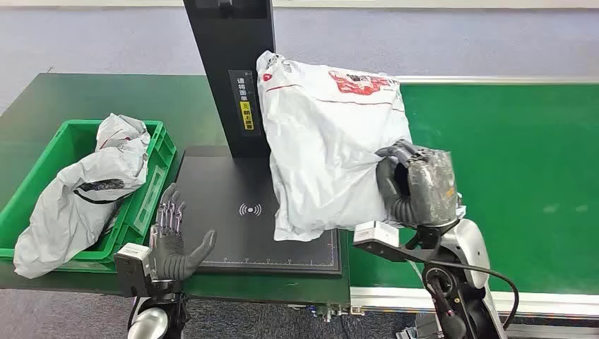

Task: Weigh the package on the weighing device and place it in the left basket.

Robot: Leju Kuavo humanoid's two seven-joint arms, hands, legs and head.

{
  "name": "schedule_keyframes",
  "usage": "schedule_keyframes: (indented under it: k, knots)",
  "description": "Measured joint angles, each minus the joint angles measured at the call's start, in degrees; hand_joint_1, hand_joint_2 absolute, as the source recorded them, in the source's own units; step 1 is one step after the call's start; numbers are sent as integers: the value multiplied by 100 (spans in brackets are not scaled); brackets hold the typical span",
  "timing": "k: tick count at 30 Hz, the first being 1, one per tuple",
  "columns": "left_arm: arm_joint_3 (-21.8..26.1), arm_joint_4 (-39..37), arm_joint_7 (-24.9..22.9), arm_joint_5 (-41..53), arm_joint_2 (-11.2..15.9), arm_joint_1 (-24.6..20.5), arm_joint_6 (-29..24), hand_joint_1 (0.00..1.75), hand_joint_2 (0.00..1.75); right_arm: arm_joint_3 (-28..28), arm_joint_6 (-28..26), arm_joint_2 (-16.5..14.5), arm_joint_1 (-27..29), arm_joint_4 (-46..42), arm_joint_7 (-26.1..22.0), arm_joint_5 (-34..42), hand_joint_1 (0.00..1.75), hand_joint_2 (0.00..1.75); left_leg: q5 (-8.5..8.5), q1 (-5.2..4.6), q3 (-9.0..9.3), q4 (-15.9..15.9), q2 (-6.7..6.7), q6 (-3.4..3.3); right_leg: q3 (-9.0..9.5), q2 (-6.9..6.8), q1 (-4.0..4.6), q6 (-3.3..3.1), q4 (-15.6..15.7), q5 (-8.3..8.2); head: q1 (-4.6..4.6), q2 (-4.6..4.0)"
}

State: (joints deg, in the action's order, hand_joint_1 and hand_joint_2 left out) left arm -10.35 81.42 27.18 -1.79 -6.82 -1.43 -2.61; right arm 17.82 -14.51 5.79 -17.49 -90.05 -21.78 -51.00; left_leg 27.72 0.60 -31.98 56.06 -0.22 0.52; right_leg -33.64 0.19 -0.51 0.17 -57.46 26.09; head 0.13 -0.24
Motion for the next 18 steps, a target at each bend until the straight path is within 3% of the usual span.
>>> schedule_keyframes:
  k: [5,10,18]
  knots:
    - [-31,-78,36,-223,-4,-190,-110,0,175,640,530,-5,-367,596,-50,45,175,175,-2,1,4,0,3,0,3,2,1,0,-1,-1,1,0]
    - [-93,-158,74,-378,-7,-306,-239,0,175,1356,1117,-21,-763,1477,191,100,175,175,-5,0,2,1,-3,-3,4,-2,0,1,-1,-2,1,0]
    - [-149,-220,25,-390,-7,-351,-275,0,175,1917,2064,-56,-1223,2559,597,376,175,175,-4,-1,1,2,-7,-4,3,-2,0,1,-1,-1,0,0]
